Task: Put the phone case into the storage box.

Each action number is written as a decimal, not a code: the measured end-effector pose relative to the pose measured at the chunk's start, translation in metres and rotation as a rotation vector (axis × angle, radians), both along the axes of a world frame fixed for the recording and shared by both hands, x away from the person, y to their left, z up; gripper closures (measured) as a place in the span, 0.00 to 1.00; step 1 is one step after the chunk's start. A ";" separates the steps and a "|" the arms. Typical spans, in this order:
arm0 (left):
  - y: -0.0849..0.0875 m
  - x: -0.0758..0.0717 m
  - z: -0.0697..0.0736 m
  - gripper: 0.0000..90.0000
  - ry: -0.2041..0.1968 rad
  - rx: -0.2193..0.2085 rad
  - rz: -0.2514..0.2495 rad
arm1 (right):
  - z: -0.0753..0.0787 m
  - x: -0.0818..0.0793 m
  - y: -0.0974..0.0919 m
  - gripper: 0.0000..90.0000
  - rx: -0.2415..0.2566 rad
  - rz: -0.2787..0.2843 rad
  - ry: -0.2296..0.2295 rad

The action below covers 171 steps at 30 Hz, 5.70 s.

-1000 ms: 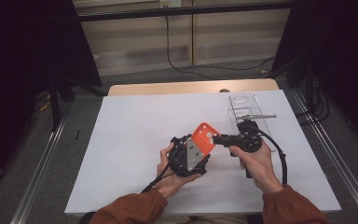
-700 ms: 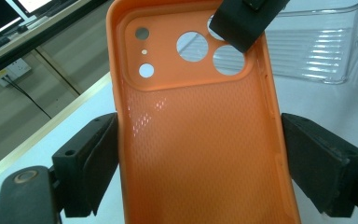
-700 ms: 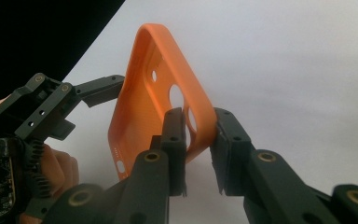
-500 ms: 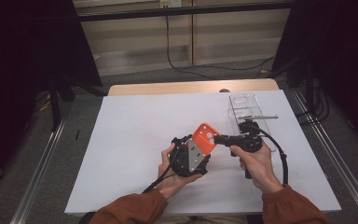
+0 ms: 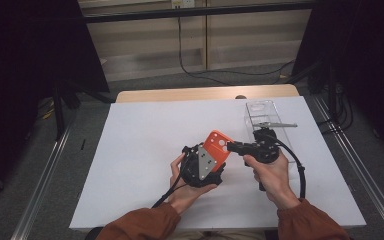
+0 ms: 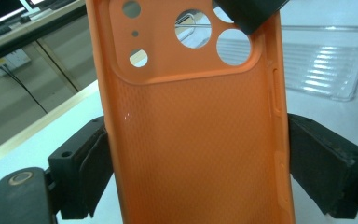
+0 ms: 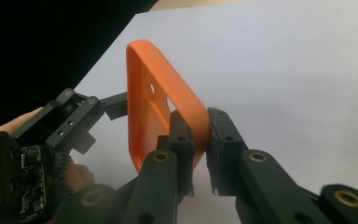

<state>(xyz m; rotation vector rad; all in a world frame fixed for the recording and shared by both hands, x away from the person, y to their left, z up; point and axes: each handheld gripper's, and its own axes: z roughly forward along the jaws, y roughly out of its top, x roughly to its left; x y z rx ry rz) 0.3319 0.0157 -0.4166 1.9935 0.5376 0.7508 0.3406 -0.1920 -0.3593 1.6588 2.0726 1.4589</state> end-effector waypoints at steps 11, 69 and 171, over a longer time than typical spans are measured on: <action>0.004 0.004 0.002 0.08 0.057 -0.040 -0.042 | 0.004 -0.001 -0.010 0.91 0.007 -0.025 -0.038; 0.107 0.015 0.017 0.05 0.102 -0.284 0.107 | 0.037 0.006 -0.055 0.91 -0.105 -0.068 -0.242; 0.221 -0.029 -0.004 0.03 0.081 -0.317 0.280 | 0.035 0.135 -0.135 0.91 -0.526 -0.148 -0.331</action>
